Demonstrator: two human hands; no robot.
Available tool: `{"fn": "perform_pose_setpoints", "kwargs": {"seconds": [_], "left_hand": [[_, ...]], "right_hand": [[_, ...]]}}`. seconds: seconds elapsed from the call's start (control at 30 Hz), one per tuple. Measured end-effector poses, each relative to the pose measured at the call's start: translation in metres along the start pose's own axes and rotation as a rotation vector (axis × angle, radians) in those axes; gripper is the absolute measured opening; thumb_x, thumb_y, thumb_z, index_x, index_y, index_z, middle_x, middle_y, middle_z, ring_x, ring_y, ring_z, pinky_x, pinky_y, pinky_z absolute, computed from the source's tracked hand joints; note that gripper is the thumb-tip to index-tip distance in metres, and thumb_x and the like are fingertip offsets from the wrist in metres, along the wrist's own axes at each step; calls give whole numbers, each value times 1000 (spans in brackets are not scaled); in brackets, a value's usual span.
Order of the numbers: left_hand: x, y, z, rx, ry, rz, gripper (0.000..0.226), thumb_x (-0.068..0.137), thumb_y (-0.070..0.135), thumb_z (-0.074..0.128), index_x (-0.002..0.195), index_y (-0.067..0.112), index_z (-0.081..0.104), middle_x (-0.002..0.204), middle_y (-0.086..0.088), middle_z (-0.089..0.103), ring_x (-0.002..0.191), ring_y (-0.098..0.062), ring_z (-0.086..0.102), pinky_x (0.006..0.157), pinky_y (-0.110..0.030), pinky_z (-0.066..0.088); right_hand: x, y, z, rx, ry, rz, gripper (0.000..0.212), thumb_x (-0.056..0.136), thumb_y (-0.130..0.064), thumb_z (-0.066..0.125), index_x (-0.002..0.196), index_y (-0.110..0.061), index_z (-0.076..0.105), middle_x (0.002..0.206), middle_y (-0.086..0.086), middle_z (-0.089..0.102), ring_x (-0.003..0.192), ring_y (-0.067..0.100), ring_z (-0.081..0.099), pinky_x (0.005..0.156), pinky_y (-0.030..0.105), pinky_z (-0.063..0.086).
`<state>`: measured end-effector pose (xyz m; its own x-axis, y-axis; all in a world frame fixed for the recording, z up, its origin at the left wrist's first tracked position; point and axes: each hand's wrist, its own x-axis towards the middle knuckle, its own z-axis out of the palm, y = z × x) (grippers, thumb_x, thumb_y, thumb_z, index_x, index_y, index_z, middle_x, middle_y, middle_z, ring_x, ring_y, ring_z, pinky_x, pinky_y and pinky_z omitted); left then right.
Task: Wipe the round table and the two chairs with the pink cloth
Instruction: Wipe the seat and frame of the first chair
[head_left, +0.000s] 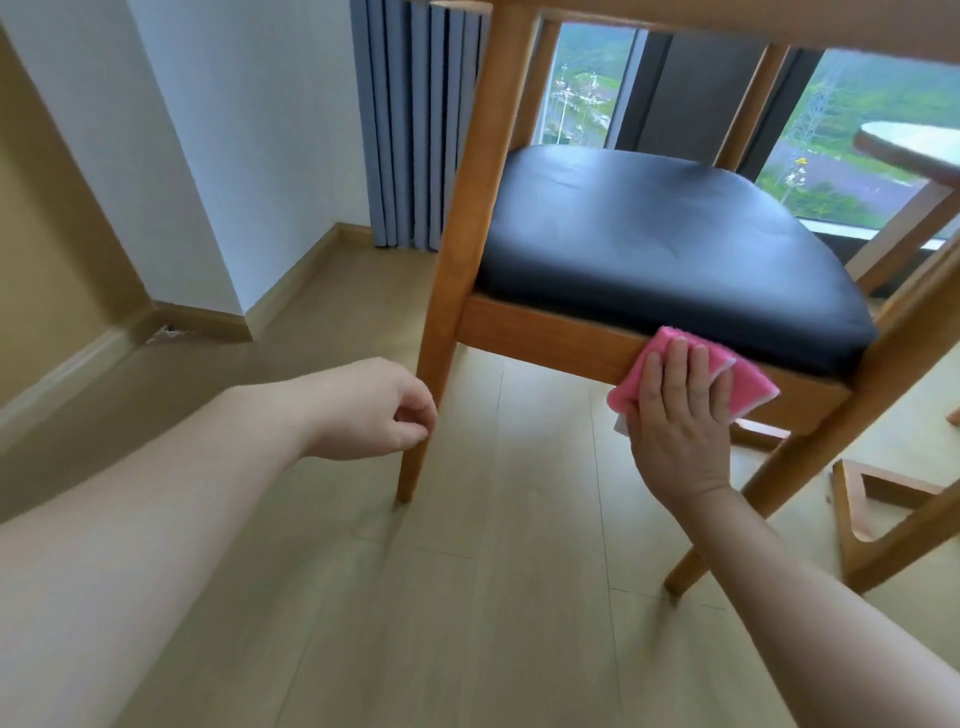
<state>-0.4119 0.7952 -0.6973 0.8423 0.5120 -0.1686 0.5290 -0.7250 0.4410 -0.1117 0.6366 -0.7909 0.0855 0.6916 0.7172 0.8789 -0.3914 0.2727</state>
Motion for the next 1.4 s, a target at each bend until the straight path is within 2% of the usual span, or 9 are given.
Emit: {"fn": "perform_pose_setpoints", "kwargs": {"seconds": [0.1,0.3,0.6,0.8,0.97,1.07,1.2,1.3,1.4], "left_hand": [[-24,-16,-4,28,-9,-48,12,90,36,57,95,45,63,88,24,63,80,7,60,72,-13,51],[-30,-33,-25,6,36,-52,11,91,35,57,93,44,62,89,26,61,81,7,59,67,-9,44],[-29,-62,-37,-66,49,10,12,92,34,58,98,41,65,89,24,63,81,9,60,65,-8,48],[-31,-80,-49,-90,129,31,14,91,33,58,84,45,60,85,25,61,80,17,55,57,-3,42],[-22,-76,-52,-123,142,53,12,92,31,58,90,42,61,88,24,60,80,5,59,60,-7,44],[-17,-69,-55,-140,157,75,13,92,30,58,88,42,60,87,23,60,80,2,60,60,-7,43],[-13,-62,-60,-195,170,97,15,92,27,59,89,42,59,87,22,60,80,1,60,58,-5,43],[-12,-59,-63,-234,175,114,15,92,26,59,90,41,60,86,23,60,80,2,60,59,-4,44],[-10,-58,-65,-253,172,122,14,93,24,59,97,36,64,89,22,60,84,-1,61,68,-9,48]], "right_hand": [[12,-23,2,32,-23,-27,94,83,-18,70,150,-1,6,155,20,9,145,35,-5,117,52,-9],[33,-45,6,19,2,-111,98,76,-7,75,150,-4,12,154,17,18,143,38,15,119,51,-2],[75,-100,-1,110,31,-279,90,72,4,76,147,-5,26,154,11,26,149,24,1,121,43,2],[90,-126,-7,229,152,-319,72,82,3,67,145,-6,33,151,12,34,145,29,21,120,48,14],[129,-116,-46,267,296,-436,56,90,-4,64,140,-5,39,147,14,39,140,32,30,116,50,25],[178,-100,-80,233,447,-410,44,94,-9,61,135,-2,44,144,17,40,143,31,23,116,50,24],[228,-82,-108,60,617,-426,40,92,-10,66,128,-1,53,136,24,48,131,42,39,115,51,26],[243,-82,-109,-57,487,-527,41,92,-4,64,132,-1,55,140,22,46,133,43,38,116,50,22],[249,-86,-105,-128,300,-534,47,94,-5,58,139,2,45,146,22,41,138,39,33,117,50,18]]}}
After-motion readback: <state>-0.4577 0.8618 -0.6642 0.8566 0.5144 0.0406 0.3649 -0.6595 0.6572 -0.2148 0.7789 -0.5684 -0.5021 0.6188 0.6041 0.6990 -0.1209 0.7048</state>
